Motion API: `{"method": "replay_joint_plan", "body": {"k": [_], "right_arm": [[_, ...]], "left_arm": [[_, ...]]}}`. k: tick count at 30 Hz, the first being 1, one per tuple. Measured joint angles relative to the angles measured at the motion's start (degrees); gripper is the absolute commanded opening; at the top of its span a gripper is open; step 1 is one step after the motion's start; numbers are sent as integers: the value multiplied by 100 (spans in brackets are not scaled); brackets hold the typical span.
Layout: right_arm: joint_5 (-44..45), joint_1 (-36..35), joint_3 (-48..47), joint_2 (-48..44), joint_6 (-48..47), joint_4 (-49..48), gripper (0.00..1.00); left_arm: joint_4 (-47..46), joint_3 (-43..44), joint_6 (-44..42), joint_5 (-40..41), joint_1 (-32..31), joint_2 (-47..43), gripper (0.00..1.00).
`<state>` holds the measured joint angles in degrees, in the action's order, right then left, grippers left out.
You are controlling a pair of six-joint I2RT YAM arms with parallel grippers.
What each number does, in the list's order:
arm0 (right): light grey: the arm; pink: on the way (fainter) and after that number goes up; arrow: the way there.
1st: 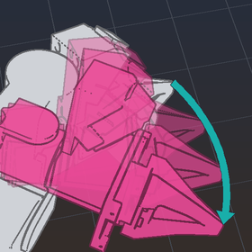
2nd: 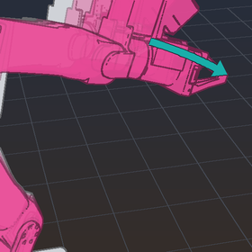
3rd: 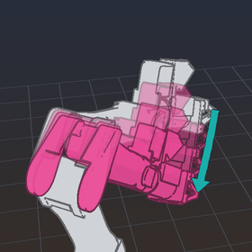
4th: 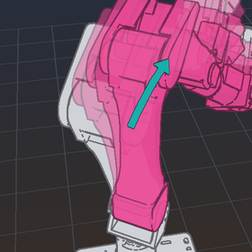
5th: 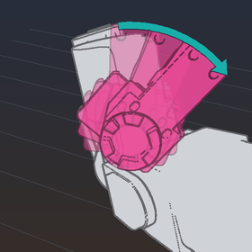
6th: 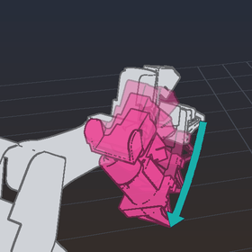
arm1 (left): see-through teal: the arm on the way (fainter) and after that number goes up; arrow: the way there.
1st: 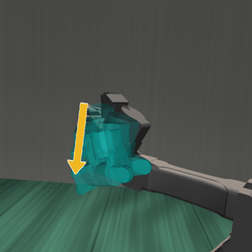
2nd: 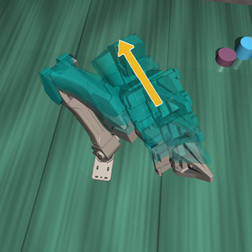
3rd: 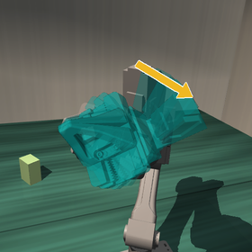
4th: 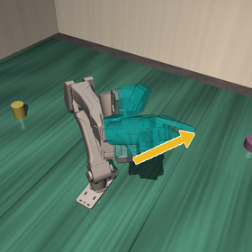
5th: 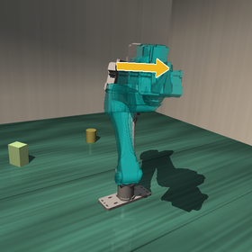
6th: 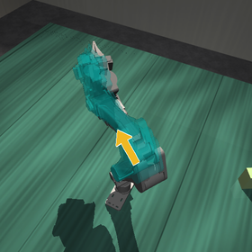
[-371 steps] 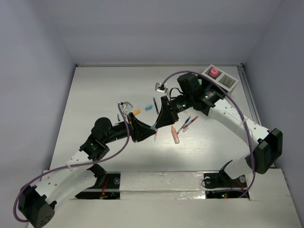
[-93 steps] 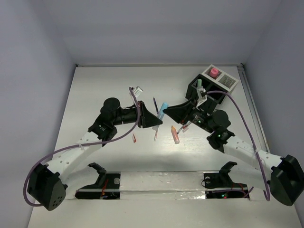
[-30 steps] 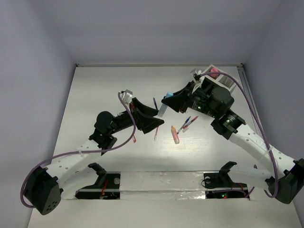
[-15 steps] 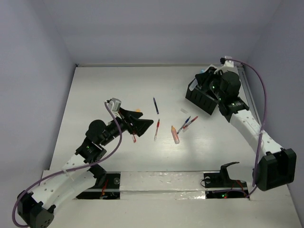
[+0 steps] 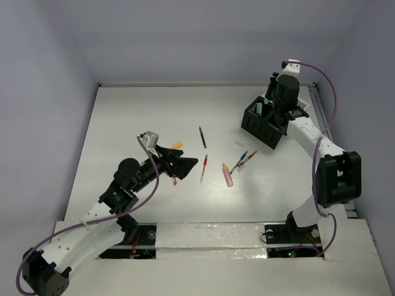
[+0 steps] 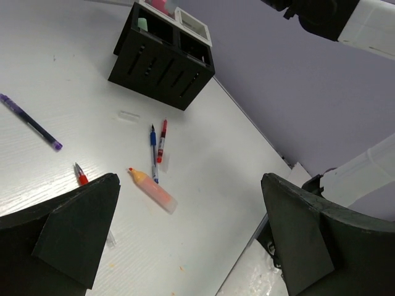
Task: Sort the stationery into containers
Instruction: Place the pen in the storage box, then pick up the pen from the center of the board.
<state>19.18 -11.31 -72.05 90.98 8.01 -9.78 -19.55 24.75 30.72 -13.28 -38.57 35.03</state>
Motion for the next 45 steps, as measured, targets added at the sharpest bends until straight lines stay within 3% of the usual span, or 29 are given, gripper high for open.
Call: {"method": "replay_joint_plan", "body": {"k": [10, 17, 19, 20, 26, 30, 32, 35, 39, 42, 44, 45], "right_arm": [[76, 9, -140, 533, -208, 46, 0], [79, 9, -142, 721, -219, 245, 8], [79, 9, -142, 745, -201, 356, 17], [79, 9, -142, 750, -197, 393, 29], [11, 9, -243, 752, -37, 636, 73], [-221, 9, -284, 669, 103, 728, 83], [-407, 7, -282, 522, 210, 850, 83], [-658, -63, -28, 11, 409, 876, 69], [-1012, -448, 844, -1040, 754, 868, 19], [-1333, -951, 1558, -1633, 984, 922, 16], [-1515, -1292, 1878, -1768, 1047, 1167, 19], [-1674, -1453, 2004, -1777, 1088, 1316, 29]], "left_arm": [[-79, 0, -28, 101, 0, 0, 99], [-76, 0, -26, 155, 0, 2, 99], [-76, -2, -26, 188, 0, 2, 99], [-76, 0, -26, 205, 0, 2, 99], [-76, -2, -26, 306, 0, 11, 99], [-79, 0, -24, 332, 0, 31, 99], [-79, -2, -24, 352, 0, 66, 99], [-81, 0, -20, 415, 0, 127, 99], [-103, -2, 0, 466, 0, 186, 99], [-214, -2, 22, 448, 0, 219, 99], [-295, -2, 26, 413, 0, 234, 99], [-339, -2, 37, 398, 0, 238, 99]]}}
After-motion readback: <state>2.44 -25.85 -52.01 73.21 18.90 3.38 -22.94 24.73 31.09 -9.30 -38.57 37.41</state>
